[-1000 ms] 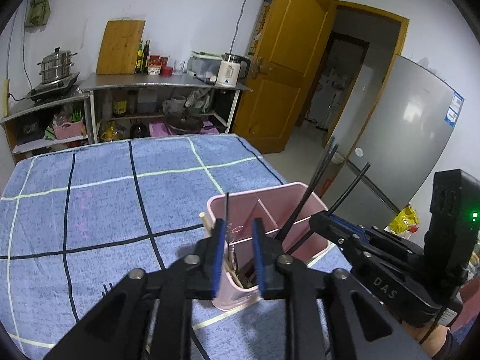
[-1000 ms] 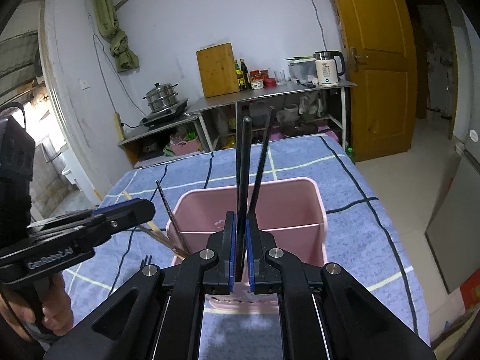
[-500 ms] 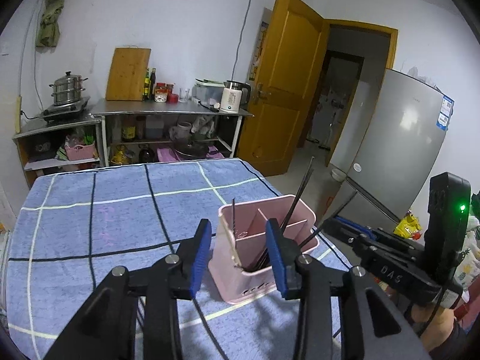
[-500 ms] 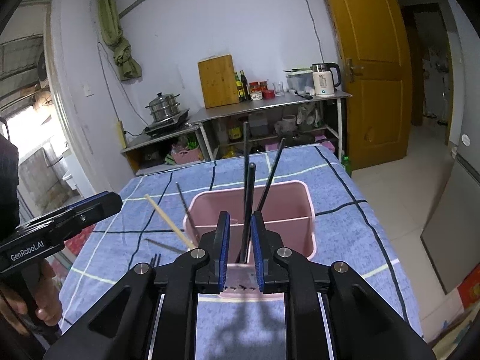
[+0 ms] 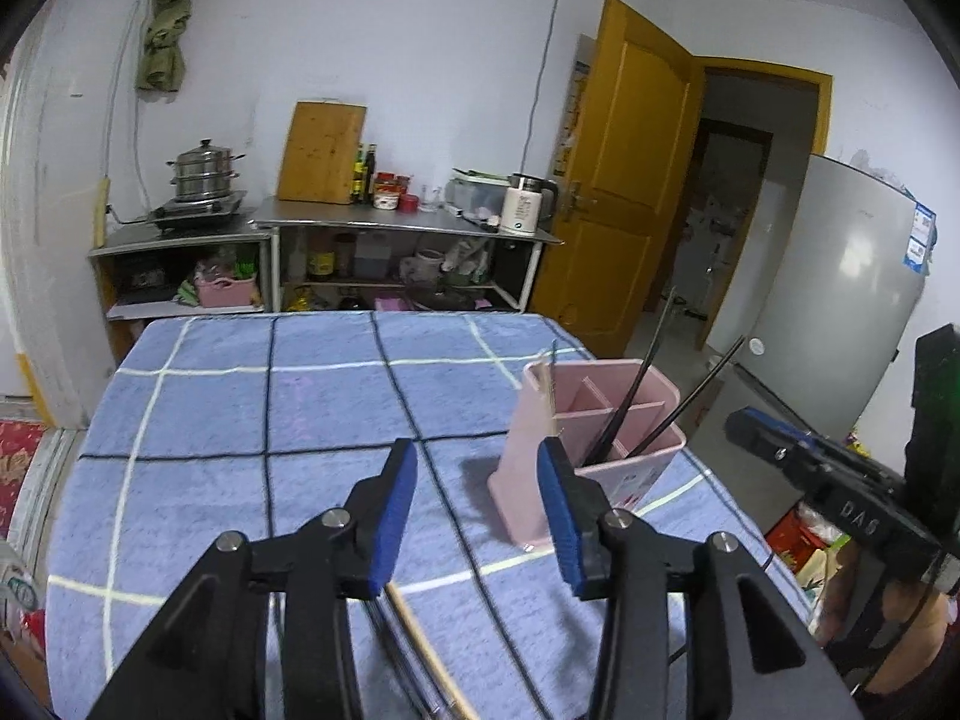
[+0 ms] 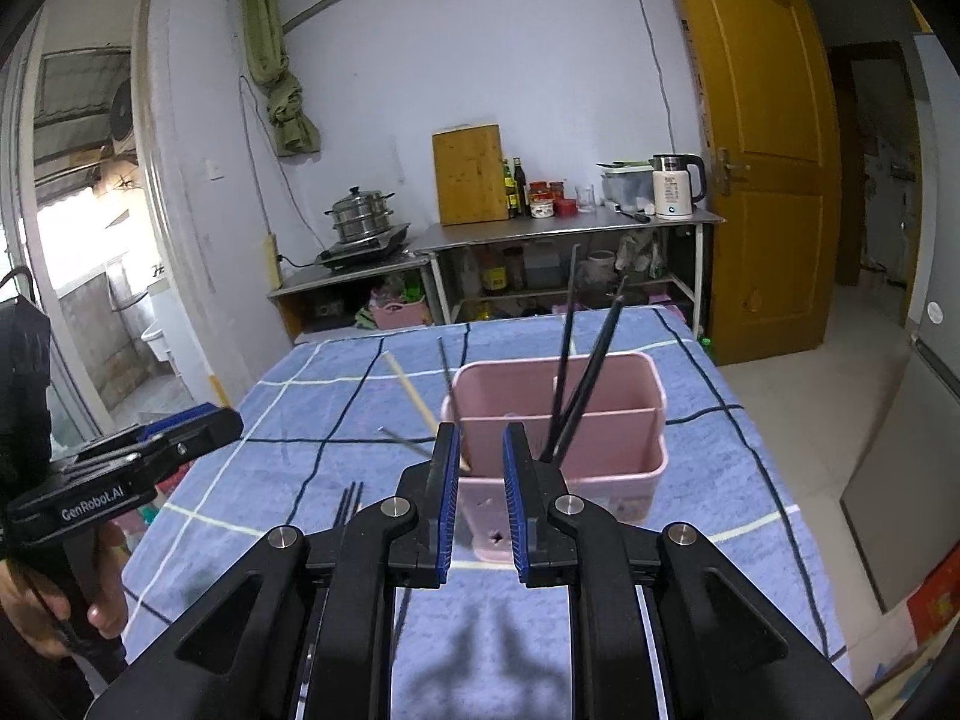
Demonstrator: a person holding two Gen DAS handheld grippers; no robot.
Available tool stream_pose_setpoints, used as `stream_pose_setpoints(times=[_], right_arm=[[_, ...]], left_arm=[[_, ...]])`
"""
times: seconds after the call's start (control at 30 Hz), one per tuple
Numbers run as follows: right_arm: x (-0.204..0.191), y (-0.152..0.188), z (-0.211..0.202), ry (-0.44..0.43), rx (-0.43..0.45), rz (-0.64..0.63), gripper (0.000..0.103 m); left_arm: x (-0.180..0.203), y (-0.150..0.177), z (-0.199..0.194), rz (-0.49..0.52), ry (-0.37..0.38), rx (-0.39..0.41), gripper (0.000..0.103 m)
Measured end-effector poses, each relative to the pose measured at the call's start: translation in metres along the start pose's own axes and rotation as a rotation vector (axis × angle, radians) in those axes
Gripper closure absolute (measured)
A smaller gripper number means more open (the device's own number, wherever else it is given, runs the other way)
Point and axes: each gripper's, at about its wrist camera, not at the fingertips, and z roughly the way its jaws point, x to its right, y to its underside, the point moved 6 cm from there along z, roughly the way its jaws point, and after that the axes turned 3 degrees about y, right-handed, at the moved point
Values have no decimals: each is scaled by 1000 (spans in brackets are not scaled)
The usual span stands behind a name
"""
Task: Organize utensils
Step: 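Move both open tools back to the remaining chopsticks on the tablecloth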
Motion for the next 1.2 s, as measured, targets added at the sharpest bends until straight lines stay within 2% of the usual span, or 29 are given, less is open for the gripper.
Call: stream_pose_setpoints(times=[0.03, 0.43, 0.7, 0.9, 1.2], right_arm=[[-3, 3, -1, -9, -4, 0, 88], [-30, 42, 3, -66, -70, -27, 88], [-49, 65, 14, -109, -125, -58, 88], [-62, 82, 30, -134, -170, -86, 88], [-59, 95, 53, -141, -225, -76, 88]], left_arm=[[-4, 4, -3, -4, -14, 2, 43], [-42, 59, -16, -63, -93, -48, 43], [-55, 89, -3, -108, -89, -118, 44], [-60, 108, 21, -128, -83, -185, 51], [-78, 127, 63, -159, -126, -270, 60]])
